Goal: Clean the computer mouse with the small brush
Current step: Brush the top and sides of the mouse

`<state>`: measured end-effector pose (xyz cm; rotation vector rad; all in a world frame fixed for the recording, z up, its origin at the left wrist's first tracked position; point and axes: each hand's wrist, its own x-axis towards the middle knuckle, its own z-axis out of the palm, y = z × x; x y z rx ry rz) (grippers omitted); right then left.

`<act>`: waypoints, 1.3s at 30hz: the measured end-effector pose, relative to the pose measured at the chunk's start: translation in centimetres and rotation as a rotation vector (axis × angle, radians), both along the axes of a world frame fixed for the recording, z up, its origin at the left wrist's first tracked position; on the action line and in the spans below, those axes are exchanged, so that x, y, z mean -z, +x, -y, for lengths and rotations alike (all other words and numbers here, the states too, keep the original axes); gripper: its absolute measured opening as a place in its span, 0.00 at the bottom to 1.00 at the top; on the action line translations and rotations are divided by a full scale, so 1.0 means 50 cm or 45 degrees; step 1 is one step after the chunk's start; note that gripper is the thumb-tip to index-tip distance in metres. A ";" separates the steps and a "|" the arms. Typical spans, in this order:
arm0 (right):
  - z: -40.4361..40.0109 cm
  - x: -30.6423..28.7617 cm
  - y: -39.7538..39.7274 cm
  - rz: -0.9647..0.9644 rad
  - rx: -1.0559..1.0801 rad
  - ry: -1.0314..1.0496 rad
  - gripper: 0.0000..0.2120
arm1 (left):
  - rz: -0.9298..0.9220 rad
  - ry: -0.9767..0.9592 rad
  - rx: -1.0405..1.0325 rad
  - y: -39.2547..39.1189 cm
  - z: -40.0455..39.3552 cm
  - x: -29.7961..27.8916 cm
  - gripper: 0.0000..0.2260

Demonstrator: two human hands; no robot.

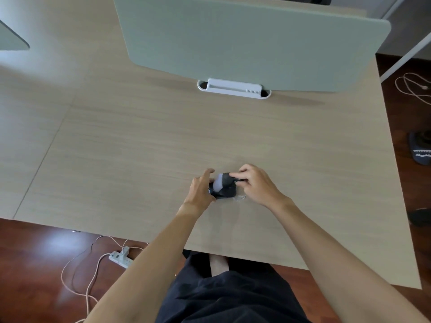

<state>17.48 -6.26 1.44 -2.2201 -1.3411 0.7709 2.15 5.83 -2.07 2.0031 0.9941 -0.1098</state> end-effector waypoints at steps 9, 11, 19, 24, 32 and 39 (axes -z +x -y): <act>0.064 0.014 0.050 0.134 -0.071 -0.215 0.18 | -0.020 0.025 0.133 -0.006 -0.006 -0.003 0.39; 0.064 0.010 0.057 0.153 -0.031 -0.182 0.16 | -0.036 0.034 0.167 -0.004 -0.010 0.000 0.38; -0.022 -0.008 -0.019 -0.010 -0.137 -0.070 0.17 | -0.024 0.017 0.185 0.012 -0.002 -0.009 0.33; 0.039 -0.017 0.048 0.106 -0.106 -0.220 0.20 | -0.041 -0.002 0.210 0.018 -0.012 -0.011 0.37; 0.011 -0.016 0.008 -0.038 -0.023 -0.079 0.17 | -0.073 0.021 0.218 0.034 -0.009 -0.010 0.34; 0.063 0.004 0.022 -0.007 -0.005 -0.178 0.20 | -0.047 -0.022 0.239 0.032 -0.012 -0.004 0.35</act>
